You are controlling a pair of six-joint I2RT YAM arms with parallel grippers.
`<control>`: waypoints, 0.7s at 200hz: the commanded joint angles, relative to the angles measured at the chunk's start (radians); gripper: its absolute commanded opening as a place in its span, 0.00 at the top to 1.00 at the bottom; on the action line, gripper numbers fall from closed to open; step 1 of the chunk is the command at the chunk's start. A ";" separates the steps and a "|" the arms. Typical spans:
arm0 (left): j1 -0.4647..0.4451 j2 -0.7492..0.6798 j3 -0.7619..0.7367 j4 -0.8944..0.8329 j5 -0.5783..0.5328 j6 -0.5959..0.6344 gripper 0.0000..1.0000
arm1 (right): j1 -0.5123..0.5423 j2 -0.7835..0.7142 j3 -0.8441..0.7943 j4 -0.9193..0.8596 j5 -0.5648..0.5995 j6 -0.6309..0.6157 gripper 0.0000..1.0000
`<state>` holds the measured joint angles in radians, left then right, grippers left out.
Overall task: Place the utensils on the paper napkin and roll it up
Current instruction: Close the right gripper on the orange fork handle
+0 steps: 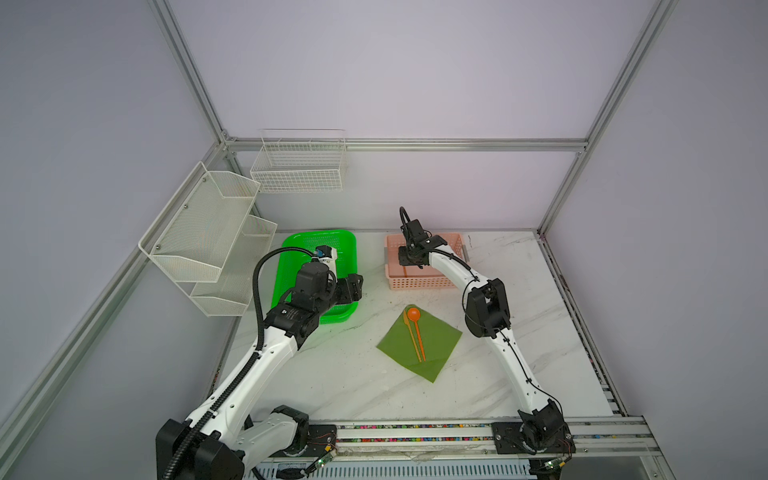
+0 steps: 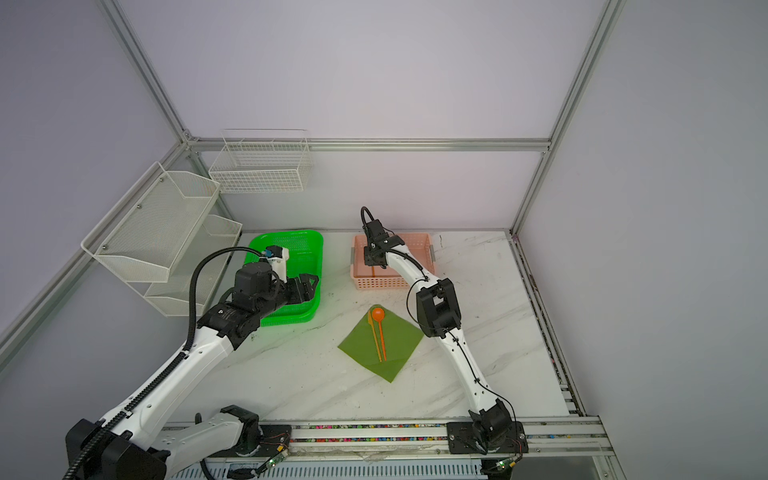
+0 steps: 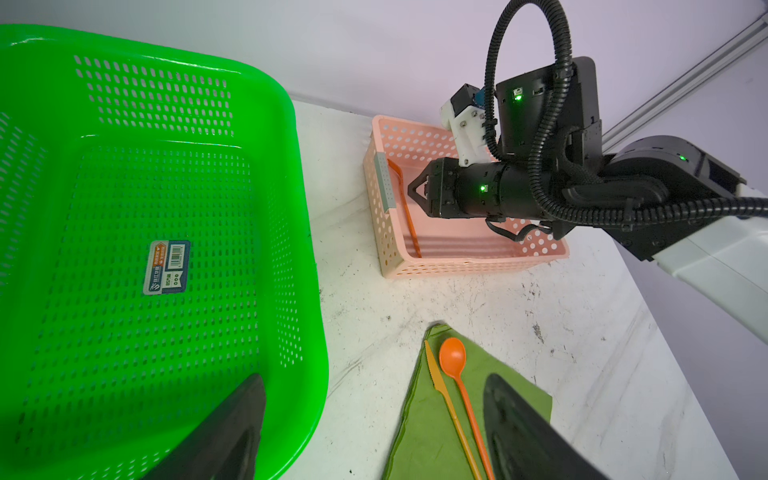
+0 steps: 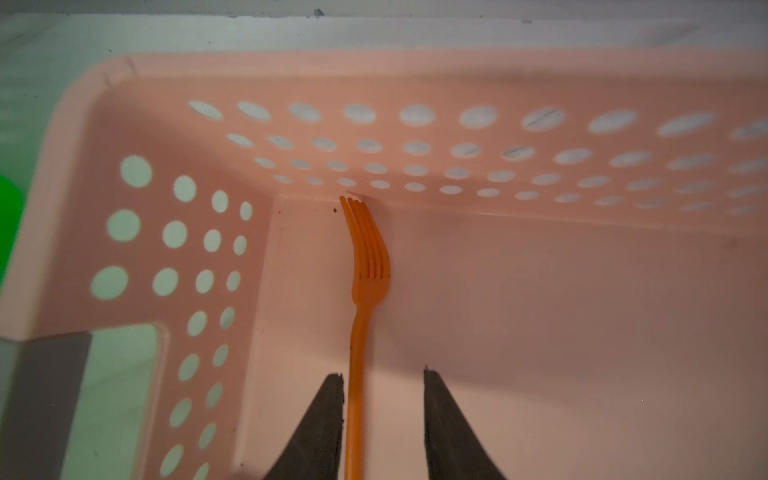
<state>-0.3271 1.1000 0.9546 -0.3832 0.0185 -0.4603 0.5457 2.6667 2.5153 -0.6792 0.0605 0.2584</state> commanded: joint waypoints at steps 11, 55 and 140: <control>0.011 -0.024 -0.040 0.015 -0.011 0.017 0.19 | 0.010 0.073 0.036 -0.022 -0.016 0.007 0.65; 0.019 -0.031 -0.039 0.012 -0.018 0.022 0.19 | 0.010 0.099 0.039 -0.027 0.012 0.005 0.68; 0.033 -0.042 -0.028 -0.011 -0.032 0.032 0.19 | 0.009 0.034 0.027 0.029 -0.027 0.015 0.99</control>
<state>-0.3065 1.0828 0.9504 -0.3897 -0.0029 -0.4519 0.5507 2.7384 2.5698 -0.6632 0.0624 0.2607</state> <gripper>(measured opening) 0.815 0.075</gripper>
